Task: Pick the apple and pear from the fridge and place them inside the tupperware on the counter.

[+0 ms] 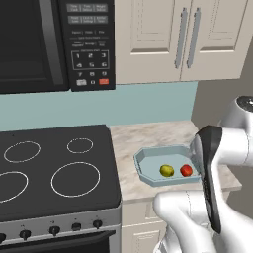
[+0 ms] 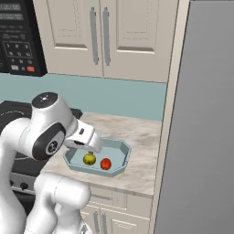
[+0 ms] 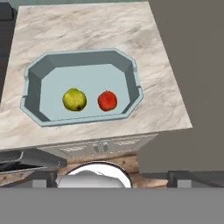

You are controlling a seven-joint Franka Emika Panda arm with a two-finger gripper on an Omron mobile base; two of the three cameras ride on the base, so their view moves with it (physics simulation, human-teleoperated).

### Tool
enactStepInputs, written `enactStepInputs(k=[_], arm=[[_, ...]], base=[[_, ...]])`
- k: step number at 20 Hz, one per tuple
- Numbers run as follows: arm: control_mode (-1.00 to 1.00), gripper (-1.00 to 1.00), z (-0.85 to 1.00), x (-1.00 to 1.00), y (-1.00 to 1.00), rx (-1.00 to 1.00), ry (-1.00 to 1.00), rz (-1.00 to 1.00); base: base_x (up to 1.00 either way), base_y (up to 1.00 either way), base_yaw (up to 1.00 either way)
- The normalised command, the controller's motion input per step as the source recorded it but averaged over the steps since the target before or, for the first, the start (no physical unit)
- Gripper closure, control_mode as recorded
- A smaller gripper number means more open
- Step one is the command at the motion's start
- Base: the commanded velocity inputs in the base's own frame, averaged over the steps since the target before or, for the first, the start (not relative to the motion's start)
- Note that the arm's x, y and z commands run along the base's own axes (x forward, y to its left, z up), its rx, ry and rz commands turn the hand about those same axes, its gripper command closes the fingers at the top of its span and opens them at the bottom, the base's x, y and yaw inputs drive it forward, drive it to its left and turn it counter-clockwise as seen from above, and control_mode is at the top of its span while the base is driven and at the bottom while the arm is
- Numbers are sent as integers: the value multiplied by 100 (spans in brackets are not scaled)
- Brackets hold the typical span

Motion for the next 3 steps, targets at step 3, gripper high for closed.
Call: enactStepInputs(k=[3], arm=[[-100,-100,34,-41,12,0,0,0]], base=[[0,0,0]])
